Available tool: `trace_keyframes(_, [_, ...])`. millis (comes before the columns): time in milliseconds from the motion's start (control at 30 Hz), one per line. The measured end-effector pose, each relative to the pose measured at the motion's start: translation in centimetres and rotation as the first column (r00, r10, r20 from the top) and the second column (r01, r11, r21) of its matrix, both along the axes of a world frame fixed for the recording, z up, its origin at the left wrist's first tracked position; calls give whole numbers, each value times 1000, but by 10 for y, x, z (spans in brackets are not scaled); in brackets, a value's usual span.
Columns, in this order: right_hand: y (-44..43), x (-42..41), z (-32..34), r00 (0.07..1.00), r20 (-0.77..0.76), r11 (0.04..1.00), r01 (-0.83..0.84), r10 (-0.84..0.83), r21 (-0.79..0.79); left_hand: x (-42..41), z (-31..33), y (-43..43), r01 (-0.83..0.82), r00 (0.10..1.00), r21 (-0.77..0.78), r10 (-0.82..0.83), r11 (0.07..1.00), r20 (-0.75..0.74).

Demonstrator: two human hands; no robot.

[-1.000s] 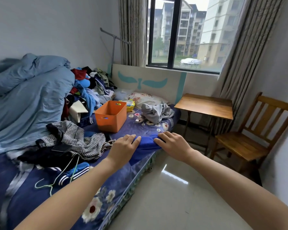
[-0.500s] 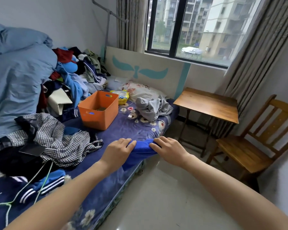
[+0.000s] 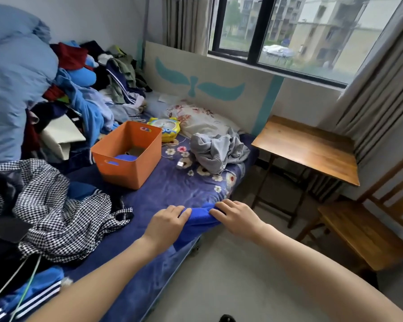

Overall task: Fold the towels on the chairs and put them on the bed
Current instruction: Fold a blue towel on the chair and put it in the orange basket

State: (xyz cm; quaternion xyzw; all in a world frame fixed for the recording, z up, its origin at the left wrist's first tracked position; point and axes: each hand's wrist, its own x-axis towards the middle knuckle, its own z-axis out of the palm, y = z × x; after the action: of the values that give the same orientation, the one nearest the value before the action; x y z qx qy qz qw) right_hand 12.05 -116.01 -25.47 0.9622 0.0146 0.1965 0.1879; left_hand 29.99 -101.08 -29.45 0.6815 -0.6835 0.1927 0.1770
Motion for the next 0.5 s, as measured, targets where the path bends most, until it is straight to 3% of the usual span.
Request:
trace_keyframes(333, [-175,48,-38,996,-85,994,-25,34,102,22,-30,-154,-173,982,108,179,979,-52])
trace_keyframes(500, [-253,74,-40,969,-196,983,-125,151,138,24,-41,-214,-263,955,157,280,952,-100])
